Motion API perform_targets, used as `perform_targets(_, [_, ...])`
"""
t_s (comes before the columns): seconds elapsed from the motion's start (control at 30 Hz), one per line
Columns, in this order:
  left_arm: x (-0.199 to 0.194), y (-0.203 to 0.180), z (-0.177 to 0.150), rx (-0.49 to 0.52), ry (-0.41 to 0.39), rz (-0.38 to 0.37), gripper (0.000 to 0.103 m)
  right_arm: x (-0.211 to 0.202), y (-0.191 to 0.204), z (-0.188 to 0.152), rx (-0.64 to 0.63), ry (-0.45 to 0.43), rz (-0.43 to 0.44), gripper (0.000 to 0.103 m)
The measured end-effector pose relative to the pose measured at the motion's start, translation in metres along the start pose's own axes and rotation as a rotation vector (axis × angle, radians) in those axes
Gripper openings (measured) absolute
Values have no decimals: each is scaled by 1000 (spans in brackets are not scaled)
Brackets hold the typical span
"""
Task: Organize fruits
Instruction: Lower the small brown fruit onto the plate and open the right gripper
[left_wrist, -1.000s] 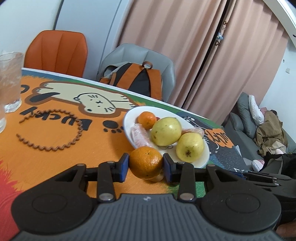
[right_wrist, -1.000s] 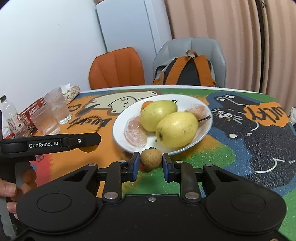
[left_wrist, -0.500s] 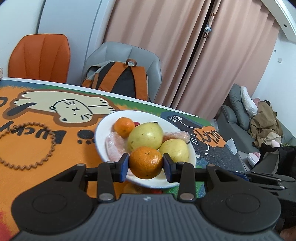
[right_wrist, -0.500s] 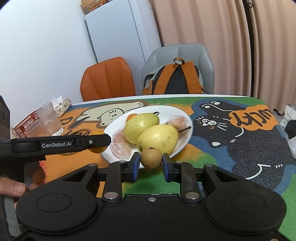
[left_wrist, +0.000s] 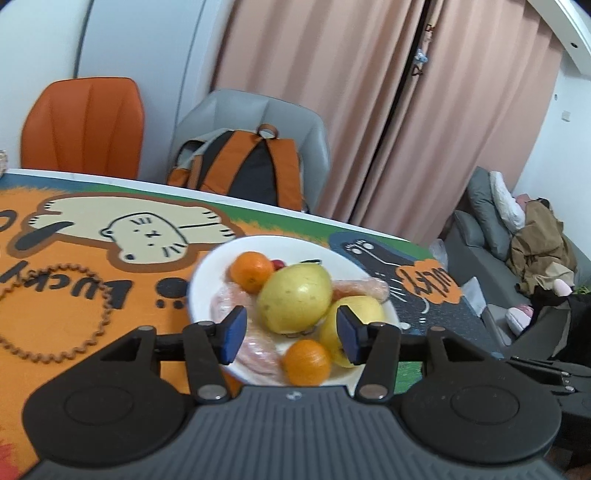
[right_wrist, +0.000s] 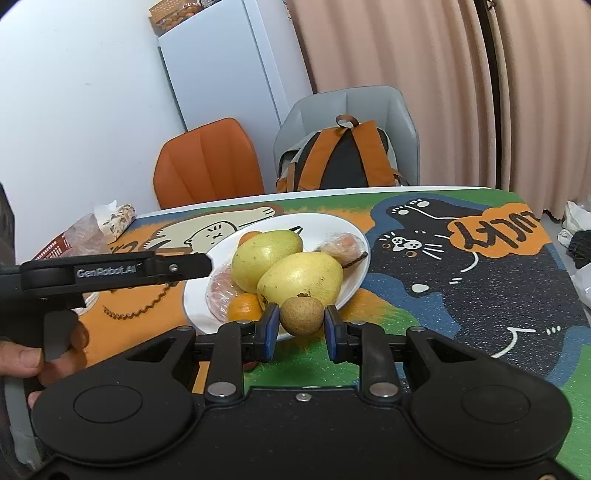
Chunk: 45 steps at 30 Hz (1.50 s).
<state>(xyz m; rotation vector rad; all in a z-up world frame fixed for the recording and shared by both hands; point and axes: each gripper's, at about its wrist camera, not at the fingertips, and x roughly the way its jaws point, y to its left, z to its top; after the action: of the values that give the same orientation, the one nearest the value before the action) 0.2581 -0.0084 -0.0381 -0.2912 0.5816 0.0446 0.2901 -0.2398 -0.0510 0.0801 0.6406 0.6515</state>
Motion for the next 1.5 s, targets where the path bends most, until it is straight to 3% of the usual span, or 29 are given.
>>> perform_targets(0.43, [-18, 33, 1, -28, 7, 69, 68, 14, 11, 16, -14, -21, 10, 24])
perform_targets(1.3, [-46, 84, -4, -111, -5, 139, 72, 50, 70, 42, -91, -13, 96, 25])
perform_targets(1.37, [-47, 86, -4, -112, -7, 140, 72, 53, 72, 42, -96, -4, 97, 26])
perform_targets(1.43, [-48, 87, -4, -115, -7, 141, 72, 53, 73, 40, -97, -5, 98, 34])
perform_targets(1.5, [-49, 88, -4, -115, -4, 141, 73, 52, 72, 39, -92, -8, 90, 34])
